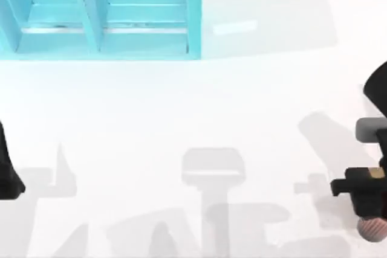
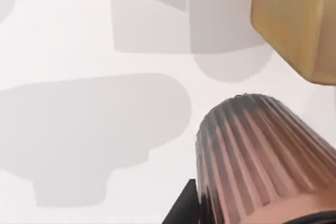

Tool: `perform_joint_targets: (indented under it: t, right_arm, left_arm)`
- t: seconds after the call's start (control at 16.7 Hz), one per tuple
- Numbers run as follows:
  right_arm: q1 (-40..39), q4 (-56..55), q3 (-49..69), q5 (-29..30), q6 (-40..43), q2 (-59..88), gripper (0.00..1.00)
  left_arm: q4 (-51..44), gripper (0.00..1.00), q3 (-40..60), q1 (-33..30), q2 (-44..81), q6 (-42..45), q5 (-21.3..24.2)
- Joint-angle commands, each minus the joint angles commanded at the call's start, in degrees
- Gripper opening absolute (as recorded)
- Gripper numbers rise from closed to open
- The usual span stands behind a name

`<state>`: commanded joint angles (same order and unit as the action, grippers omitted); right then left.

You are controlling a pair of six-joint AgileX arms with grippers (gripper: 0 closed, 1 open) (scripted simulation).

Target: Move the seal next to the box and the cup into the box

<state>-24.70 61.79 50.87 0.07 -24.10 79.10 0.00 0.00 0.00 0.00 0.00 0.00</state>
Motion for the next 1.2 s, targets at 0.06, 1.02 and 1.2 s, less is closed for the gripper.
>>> perform_joint_targets:
  t: [0.06,1.02,1.2]
  right_arm:
    - [3.25,3.24,1.25,-0.01,2.93,-1.67,0.0]
    - [26.49,13.23,10.03,0.03,25.99,-3.69,0.0]
    - [37.51,11.88,12.24,0.13,37.24,-0.14,0.0]
  left_arm:
    - [0.0,1.0,0.0,0.0,0.0,0.0,0.0]
    - [0.0,1.0,0.0,0.0,0.0,0.0,0.0]
    - [0.0,1.0,0.0,0.0,0.0,0.0,0.0]
